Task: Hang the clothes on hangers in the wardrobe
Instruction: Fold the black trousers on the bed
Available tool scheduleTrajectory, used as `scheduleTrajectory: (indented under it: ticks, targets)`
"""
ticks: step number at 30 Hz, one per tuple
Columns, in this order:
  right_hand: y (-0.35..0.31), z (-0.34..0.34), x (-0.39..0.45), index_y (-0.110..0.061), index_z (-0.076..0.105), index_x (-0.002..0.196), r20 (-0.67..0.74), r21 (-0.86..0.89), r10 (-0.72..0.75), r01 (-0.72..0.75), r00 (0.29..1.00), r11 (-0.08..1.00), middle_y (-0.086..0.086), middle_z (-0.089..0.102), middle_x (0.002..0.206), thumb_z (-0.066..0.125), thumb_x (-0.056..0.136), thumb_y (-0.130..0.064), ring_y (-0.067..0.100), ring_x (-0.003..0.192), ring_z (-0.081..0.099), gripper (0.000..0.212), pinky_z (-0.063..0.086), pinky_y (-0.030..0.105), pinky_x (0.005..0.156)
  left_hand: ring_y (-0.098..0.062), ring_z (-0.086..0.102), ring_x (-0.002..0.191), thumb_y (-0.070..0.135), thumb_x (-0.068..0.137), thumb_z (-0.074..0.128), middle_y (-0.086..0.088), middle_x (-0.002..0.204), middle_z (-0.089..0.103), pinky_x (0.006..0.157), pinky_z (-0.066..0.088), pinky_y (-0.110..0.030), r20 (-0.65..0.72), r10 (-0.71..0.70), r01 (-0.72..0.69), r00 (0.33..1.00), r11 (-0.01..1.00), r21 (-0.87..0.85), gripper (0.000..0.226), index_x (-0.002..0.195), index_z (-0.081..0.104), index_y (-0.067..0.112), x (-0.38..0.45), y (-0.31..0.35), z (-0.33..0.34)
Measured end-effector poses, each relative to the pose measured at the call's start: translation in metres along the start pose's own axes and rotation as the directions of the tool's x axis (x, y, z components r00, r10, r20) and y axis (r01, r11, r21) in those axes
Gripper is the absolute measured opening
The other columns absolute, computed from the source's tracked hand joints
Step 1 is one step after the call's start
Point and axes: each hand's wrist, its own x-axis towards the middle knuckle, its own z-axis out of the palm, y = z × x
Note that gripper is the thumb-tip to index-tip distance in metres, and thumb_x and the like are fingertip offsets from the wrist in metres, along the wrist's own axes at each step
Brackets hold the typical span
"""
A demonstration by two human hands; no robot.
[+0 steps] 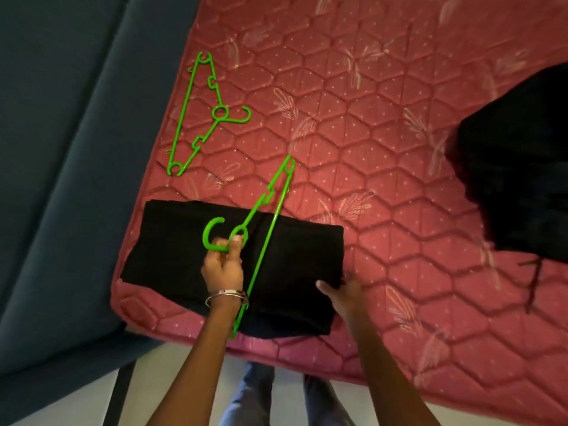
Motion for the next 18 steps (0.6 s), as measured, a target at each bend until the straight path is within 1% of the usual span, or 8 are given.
scheduleTrajectory:
  ticks: [2, 4, 6, 8, 10, 12, 15, 18]
  targets:
    - [-0.012, 0.007, -0.009, -0.006, 0.067, 0.107, -0.074, 0.039, 0.037, -0.034, 0.997, 0.999, 0.016, 0.069, 0.108, 0.076, 0.079, -0.032, 0.031, 0.098, 0.065, 0.039, 0.050, 0.038, 0.083, -0.019, 0.047, 0.059, 0.057, 0.072, 0.056, 0.001, 0.059, 0.052, 0.063, 0.041, -0.040, -0.032, 0.040, -0.038, 0.999, 0.997, 0.073, 0.032, 0.067, 0.056, 0.025, -0.012, -0.011, -0.009]
    - [-0.020, 0.013, -0.012, -0.012, 0.068, 0.094, -0.036, 0.289, 0.085, -0.071, 0.996, 0.955, 0.016, 0.068, 0.108, 0.069, 0.083, -0.011, 0.027, 0.089, 0.065, 0.011, 0.051, 0.036, 0.081, -0.030, 0.055, 0.067, 0.055, 0.074, 0.053, -0.010, 0.070, 0.060, 0.072, 0.047, -0.043, -0.087, 0.038, -0.029, 0.995, 0.994, 0.109, 0.041, 0.080, 0.060, 0.014, -0.018, -0.018, -0.018]
    - [-0.025, 0.021, -0.018, -0.016, 0.068, 0.097, 0.038, 0.407, 0.050, -0.061, 0.998, 0.911, 0.009, 0.070, 0.110, 0.072, 0.075, -0.018, 0.021, 0.091, 0.066, 0.022, 0.054, 0.037, 0.087, -0.041, 0.060, 0.080, 0.055, 0.076, 0.050, -0.017, 0.079, 0.066, 0.076, 0.049, -0.045, -0.142, 0.004, 0.012, 0.990, 0.994, 0.112, 0.052, 0.090, 0.063, 0.007, -0.018, -0.025, -0.030]
    - [-0.035, 0.028, -0.030, -0.021, 0.065, 0.112, 0.106, 0.396, -0.050, 0.004, 0.993, 0.918, 0.001, 0.069, 0.114, 0.073, 0.069, -0.026, 0.018, 0.102, 0.065, 0.044, 0.051, 0.040, 0.095, -0.043, 0.059, 0.081, 0.059, 0.074, 0.046, -0.012, 0.075, 0.066, 0.075, 0.048, -0.045, -0.131, 0.004, 0.010, 0.991, 0.994, 0.110, 0.046, 0.078, 0.063, 0.017, -0.012, -0.028, -0.041]
    - [-0.052, 0.040, -0.042, -0.022, 0.065, 0.110, 0.167, 0.432, -0.188, 0.099, 0.968, 0.897, -0.003, 0.070, 0.109, 0.065, 0.073, -0.017, 0.014, 0.101, 0.064, 0.037, 0.050, 0.033, 0.092, -0.037, 0.056, 0.072, 0.059, 0.075, 0.046, -0.003, 0.071, 0.062, 0.075, 0.047, -0.043, -0.055, -0.001, 0.009, 0.999, 0.990, 0.141, 0.036, 0.067, 0.059, 0.026, -0.004, -0.030, -0.048]
    - [-0.073, 0.059, -0.050, -0.020, 0.061, 0.097, 0.218, 0.439, -0.295, 0.177, 0.930, 0.881, -0.006, 0.067, 0.093, 0.058, 0.075, -0.009, 0.004, 0.085, 0.061, 0.025, 0.048, 0.025, 0.079, -0.022, 0.053, 0.071, 0.052, 0.078, 0.050, 0.001, 0.071, 0.061, 0.076, 0.045, -0.040, 0.028, -0.022, 0.017, 0.999, 0.987, 0.160, 0.027, 0.066, 0.059, 0.030, 0.003, -0.031, -0.051]
    - [-0.092, 0.106, -0.058, -0.021, 0.053, 0.093, 0.264, 0.412, -0.374, 0.246, 0.889, 0.877, -0.003, 0.057, 0.087, 0.054, 0.074, -0.010, 0.001, 0.075, 0.053, 0.023, 0.043, 0.017, 0.063, -0.007, 0.055, 0.076, 0.038, 0.084, 0.051, 0.011, 0.072, 0.064, 0.080, 0.041, -0.032, 0.144, -0.083, 0.070, 0.986, 0.993, 0.090, 0.023, 0.067, 0.059, 0.025, 0.022, -0.041, -0.060]
    - [-0.092, 0.157, -0.054, -0.028, 0.052, 0.096, 0.327, 0.313, -0.397, 0.298, 0.857, 0.902, -0.006, 0.057, 0.093, 0.052, 0.087, 0.002, -0.001, 0.080, 0.053, 0.031, 0.045, 0.016, 0.068, -0.004, 0.057, 0.078, 0.034, 0.086, 0.055, 0.012, 0.075, 0.065, 0.082, 0.041, -0.031, 0.225, -0.142, 0.131, 0.964, 0.989, 0.064, 0.024, 0.065, 0.059, 0.022, 0.042, -0.048, -0.071]
